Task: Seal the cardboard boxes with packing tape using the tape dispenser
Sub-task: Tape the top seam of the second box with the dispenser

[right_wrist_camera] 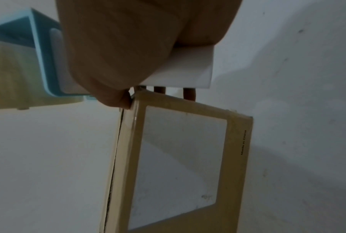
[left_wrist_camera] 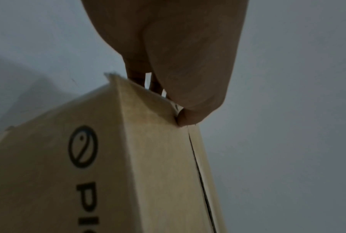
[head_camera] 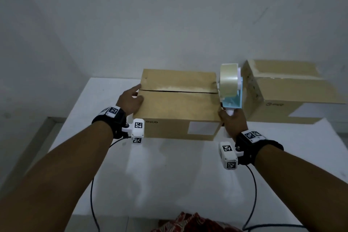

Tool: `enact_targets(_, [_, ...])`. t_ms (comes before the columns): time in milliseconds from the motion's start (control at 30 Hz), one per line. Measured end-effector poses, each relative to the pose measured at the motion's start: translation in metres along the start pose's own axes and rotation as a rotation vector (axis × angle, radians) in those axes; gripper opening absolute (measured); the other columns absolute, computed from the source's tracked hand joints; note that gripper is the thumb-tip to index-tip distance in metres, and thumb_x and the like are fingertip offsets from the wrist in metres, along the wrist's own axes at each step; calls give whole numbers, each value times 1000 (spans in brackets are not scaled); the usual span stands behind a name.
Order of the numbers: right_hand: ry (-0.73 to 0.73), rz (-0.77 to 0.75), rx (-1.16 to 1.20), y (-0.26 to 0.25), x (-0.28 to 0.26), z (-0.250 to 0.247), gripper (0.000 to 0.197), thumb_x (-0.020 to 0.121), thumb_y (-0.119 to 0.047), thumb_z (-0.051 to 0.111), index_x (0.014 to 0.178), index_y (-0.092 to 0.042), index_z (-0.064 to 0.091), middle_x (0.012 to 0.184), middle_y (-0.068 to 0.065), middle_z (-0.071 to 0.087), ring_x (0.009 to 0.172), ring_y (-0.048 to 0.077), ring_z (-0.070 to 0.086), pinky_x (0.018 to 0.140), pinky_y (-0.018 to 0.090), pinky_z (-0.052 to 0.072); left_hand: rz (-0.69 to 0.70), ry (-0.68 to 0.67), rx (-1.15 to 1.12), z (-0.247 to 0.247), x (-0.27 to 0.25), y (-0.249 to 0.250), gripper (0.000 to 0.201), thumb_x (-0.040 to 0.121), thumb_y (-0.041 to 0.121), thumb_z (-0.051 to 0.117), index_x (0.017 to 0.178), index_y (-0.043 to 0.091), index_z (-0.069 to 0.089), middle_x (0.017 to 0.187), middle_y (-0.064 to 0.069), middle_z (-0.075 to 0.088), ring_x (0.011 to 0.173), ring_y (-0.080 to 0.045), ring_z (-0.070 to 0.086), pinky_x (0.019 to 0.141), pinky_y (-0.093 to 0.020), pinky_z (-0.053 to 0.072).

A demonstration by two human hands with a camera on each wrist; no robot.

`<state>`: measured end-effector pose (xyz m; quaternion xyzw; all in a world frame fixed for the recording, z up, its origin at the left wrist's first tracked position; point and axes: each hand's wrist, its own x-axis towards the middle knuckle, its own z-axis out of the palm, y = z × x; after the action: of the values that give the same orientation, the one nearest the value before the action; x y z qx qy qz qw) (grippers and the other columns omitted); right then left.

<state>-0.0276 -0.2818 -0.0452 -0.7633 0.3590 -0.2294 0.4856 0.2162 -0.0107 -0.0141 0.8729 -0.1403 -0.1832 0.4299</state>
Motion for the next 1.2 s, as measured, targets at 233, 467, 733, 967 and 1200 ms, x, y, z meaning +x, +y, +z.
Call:
enact_targets(233, [26, -82, -78, 7, 1, -27, 15, 83, -28, 66, 85, -13, 62, 76, 1, 64, 73, 22, 63, 64, 29, 54, 42, -1, 128, 14, -8, 2, 54, 97, 31, 52, 148, 35, 37, 139, -6, 55, 121, -26, 54, 99, -31, 42])
enact_targets(467, [-36, -193, -111, -29, 29, -53, 16, 84, -17, 72, 93, -9, 61, 67, 6, 67, 50, 7, 64, 50, 15, 48, 62, -1, 138, 15, -12, -1, 53, 98, 33, 52, 149, 33, 37, 140, -6, 54, 125, -27, 52, 103, -34, 42])
enact_targets(733, [-294, -173, 149, -70, 65, -24, 21, 88, -20, 64, 90, 1, 64, 73, 16, 65, 51, 30, 56, 55, 38, 49, 91, -56, 87, 10, -6, -7, 52, 94, 31, 59, 144, 31, 44, 130, -5, 61, 112, -24, 60, 96, -39, 50])
enact_targets(967, [-418, -133, 291, -92, 75, 24, 14, 83, -11, 66, 78, 0, 60, 60, 15, 55, 43, 25, 49, 47, 32, 44, 81, 93, -210, 12, -3, 26, 25, 98, 25, 51, 94, 8, 68, 89, -7, 70, 76, -21, 63, 71, -31, 51])
enact_targets(1200, [-612, -259, 172, -106, 80, 73, 27, 81, -20, 69, 72, 4, 58, 57, 22, 57, 42, 27, 52, 48, 37, 49, -342, -385, -915, 4, -1, 67, 61, 99, 51, 42, 96, -3, 68, 82, -17, 73, 59, -21, 68, 54, -23, 56])
